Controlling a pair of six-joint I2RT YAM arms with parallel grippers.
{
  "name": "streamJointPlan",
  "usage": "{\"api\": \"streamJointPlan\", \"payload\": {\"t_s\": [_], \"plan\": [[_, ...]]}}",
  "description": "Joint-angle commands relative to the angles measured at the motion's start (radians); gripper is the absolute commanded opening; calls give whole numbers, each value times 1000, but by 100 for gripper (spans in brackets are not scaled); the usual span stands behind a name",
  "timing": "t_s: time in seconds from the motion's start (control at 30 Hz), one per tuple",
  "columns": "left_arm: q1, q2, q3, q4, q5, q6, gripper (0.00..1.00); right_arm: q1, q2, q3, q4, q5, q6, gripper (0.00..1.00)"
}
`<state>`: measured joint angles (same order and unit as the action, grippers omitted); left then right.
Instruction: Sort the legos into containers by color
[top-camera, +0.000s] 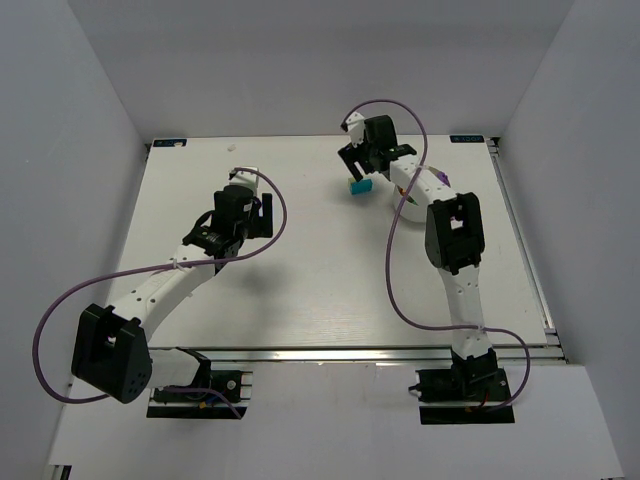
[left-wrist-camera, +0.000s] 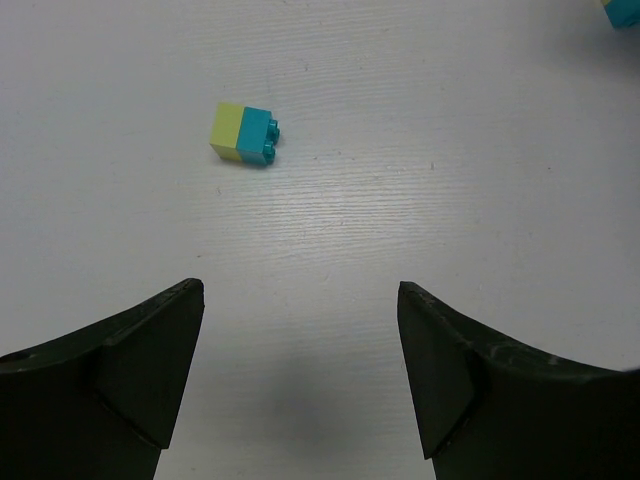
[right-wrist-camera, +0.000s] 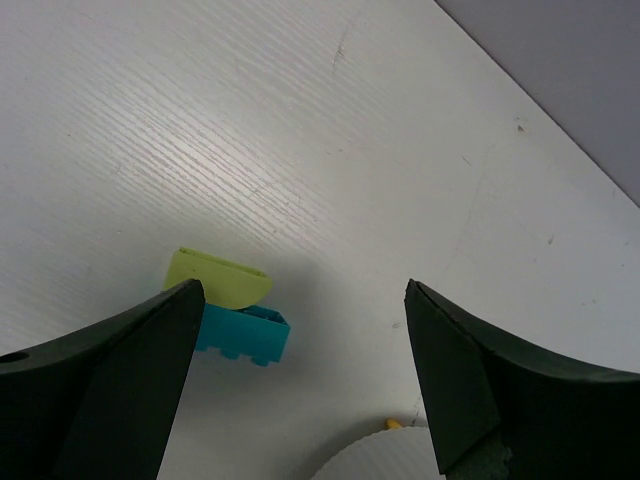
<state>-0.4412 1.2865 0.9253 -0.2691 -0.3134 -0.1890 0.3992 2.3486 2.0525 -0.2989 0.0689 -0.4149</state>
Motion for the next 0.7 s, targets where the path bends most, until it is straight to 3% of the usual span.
{"api": "streamJointPlan", "payload": {"t_s": [0.0,0.4,0.67], "plan": [[4,-13,29,8,16,-4,88,-14,32,60,-52,-88,97,86],[4,-10,29,10,13,0,88,-26,72,89,-123,-270,134,88],[4,-18,27,13,14,0,88,-36,87,84,-143,-258,149,89]]}}
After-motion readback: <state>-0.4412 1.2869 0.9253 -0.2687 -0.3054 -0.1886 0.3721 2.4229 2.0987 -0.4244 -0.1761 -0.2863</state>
